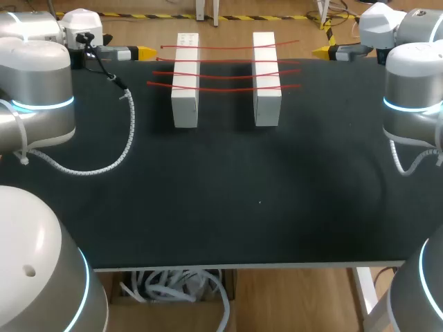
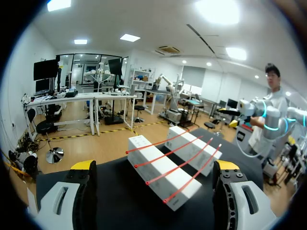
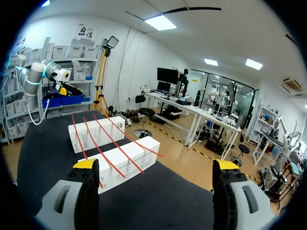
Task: Grab the tape and strap the tape.
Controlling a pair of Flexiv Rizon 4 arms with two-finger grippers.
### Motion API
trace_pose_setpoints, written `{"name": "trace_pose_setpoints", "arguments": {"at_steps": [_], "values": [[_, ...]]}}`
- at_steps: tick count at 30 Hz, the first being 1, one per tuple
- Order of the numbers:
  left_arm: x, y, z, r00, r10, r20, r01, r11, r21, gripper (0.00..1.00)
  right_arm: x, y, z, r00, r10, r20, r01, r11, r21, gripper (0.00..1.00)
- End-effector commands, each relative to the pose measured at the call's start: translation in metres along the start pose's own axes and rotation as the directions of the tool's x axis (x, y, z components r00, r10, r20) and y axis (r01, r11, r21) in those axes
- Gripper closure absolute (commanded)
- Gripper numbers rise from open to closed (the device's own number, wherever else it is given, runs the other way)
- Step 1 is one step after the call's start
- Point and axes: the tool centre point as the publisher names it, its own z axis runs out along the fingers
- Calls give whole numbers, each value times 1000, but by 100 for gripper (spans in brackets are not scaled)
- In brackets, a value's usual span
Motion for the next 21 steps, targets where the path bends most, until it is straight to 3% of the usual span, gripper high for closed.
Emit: {"name": "trace_pose_setpoints", "arguments": {"at_steps": [1,16,18,21], "values": [[0,1,0,1000,1,0,-1,1000,6,0,0,0,0,1000,0,0,0,1000,0,0],[0,1,0,1000,1,0,-1,1000,6,0,0,0,0,1000,0,0,0,1000,0,0],[4,3,1,995,67,-80,-65,998,24,0,0,0,0,1000,0,0,0,1000,0,0],[9,8,0,958,163,-235,-132,981,139,0,0,0,0,1000,0,0,0,1000,0,0]]}}
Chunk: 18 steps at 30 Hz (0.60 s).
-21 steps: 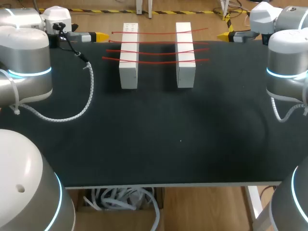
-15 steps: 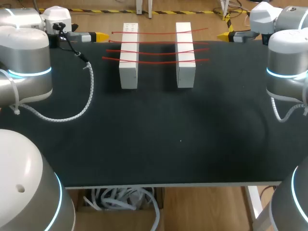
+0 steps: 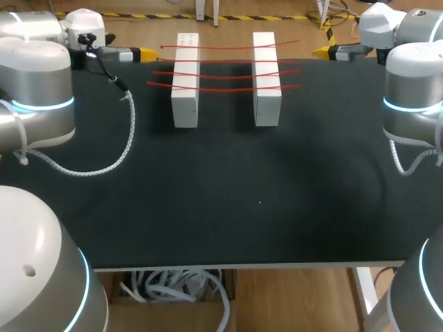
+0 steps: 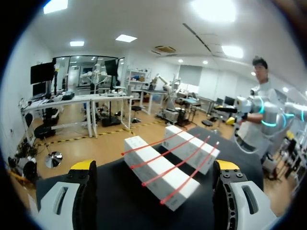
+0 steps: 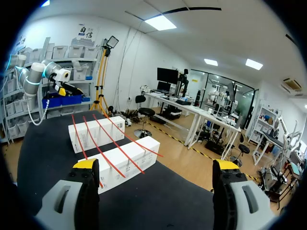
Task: Grab the tape and strap the tape.
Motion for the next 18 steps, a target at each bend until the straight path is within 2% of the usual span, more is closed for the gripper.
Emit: {"name": "trace_pose_setpoints", "arguments": {"at_steps": [1,4,6,8,10,15,17,18], "values": [[-1,11,-6,962,137,-235,-100,982,163,0,0,0,0,1000,0,0,0,1000,0,0],[4,25,-8,914,215,-344,-160,970,183,0,0,0,0,1000,0,0,0,1000,0,0],[7,35,-8,888,240,-393,-188,968,166,0,0,0,0,1000,0,0,0,1000,0,0],[7,44,-8,882,246,-401,-204,968,145,0,0,0,0,1000,0,0,0,1000,0,0],[4,54,-7,896,241,-374,-218,970,105,0,0,0,0,1000,0,0,0,1000,0,0],[2,65,-5,904,237,-355,-218,972,93,0,0,0,0,1000,0,0,0,1000,0,0],[3,67,-4,902,242,-358,-222,970,96,10,0,0,0,1000,0,0,0,1000,0,0],[3,68,-3,904,247,-349,-230,969,89,24,0,0,0,1000,0,0,0,1000,0,0]]}}
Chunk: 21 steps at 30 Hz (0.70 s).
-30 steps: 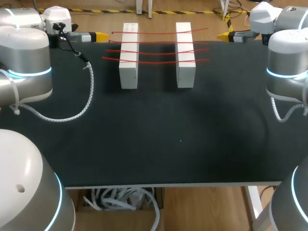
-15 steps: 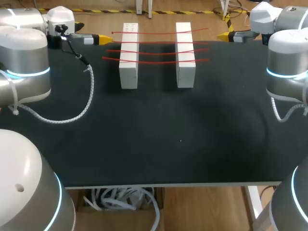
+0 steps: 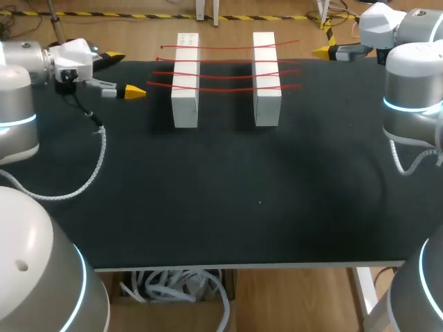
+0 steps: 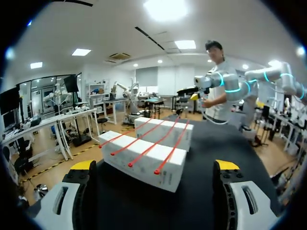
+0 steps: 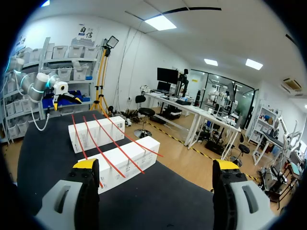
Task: Grab the tape and strap the tape.
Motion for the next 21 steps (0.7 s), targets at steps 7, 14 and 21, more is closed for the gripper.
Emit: {"name": "trace_pose_setpoints", "arguments": {"at_steps": [7,14,21], "values": [[-5,4,9,998,11,-69,-10,1000,20,62,0,0,0,1000,0,0,0,1000,0,0],[2,3,19,993,33,-113,-28,999,45,64,0,0,0,1000,0,0,0,1000,0,0],[5,5,27,990,40,-134,-32,998,58,56,0,0,0,1000,0,0,0,1000,0,0]]}}
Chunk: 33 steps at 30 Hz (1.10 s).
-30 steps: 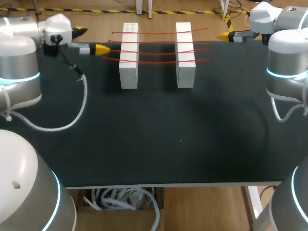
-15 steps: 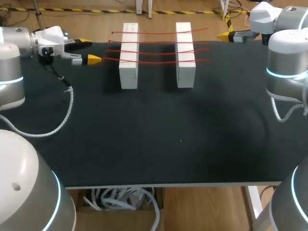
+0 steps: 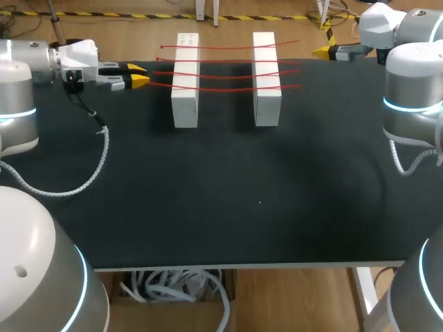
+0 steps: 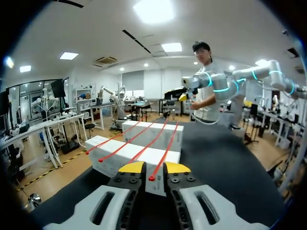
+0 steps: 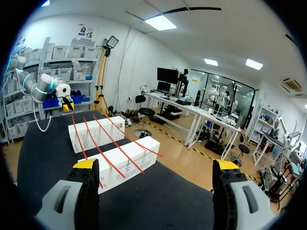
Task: Grab the tape and strap the tape.
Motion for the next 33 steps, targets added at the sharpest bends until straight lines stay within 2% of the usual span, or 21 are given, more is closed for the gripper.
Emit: {"name": "trace_pose_setpoints", "arguments": {"at_steps": [1,6,20,28,31,33], "values": [[-5,5,5,1000,6,-27,-6,1000,17,54,0,0,0,1000,0,0,0,1000,0,0],[-7,6,11,999,20,-51,-19,1000,14,52,0,0,0,1000,0,0,0,1000,0,0],[-4,17,19,995,25,-100,-24,1000,10,57,0,0,0,1000,0,0,0,1000,0,0],[-3,23,18,995,16,-94,-14,1000,20,57,0,0,0,1000,0,0,0,1000,0,0],[-3,24,18,995,17,-97,-15,1000,24,63,0,0,0,1000,0,0,0,1000,0,0],[-2,26,18,995,16,-97,-14,1000,24,61,0,0,0,1000,0,0,0,1000,0,0]]}}
